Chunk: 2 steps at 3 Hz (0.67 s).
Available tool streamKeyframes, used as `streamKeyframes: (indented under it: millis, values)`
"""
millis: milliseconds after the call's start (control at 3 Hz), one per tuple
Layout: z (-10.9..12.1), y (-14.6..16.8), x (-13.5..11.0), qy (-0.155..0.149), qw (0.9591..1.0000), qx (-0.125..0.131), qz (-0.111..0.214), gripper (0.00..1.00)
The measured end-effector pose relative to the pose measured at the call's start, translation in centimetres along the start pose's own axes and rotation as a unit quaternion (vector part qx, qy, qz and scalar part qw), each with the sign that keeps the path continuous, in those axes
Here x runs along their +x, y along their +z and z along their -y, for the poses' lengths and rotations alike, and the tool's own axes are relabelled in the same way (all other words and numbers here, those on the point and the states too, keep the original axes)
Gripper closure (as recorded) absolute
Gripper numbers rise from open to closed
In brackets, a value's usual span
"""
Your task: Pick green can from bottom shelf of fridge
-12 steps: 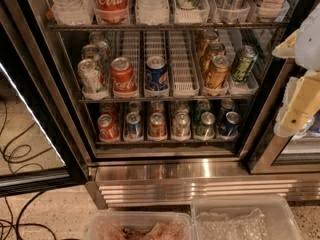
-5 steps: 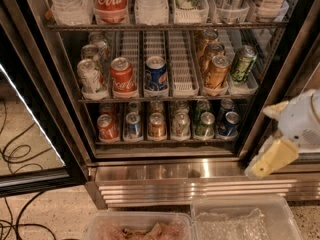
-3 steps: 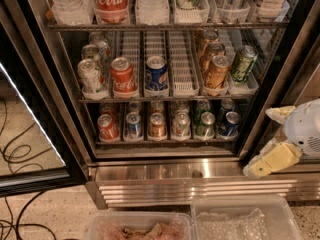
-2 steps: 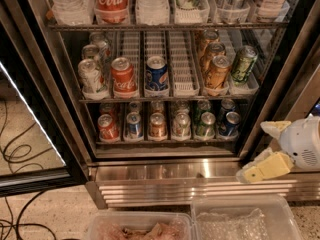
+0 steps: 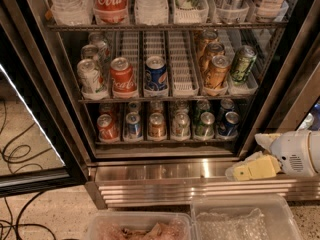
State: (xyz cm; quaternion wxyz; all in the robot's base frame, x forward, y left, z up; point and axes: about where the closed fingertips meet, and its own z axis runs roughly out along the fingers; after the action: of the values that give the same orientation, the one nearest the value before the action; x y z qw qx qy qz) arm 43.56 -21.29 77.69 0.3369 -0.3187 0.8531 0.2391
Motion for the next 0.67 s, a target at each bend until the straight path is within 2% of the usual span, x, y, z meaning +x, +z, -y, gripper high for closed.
streamKeyframes:
  millis: [333, 667]
  values:
    - [0.0, 0.2, 0.1, 0.007, 0.9999, 0.011, -0.009, 0.00]
    - [-0.7, 2.0, 1.1, 0.068, 0.9973, 0.028, 0.002, 0.00]
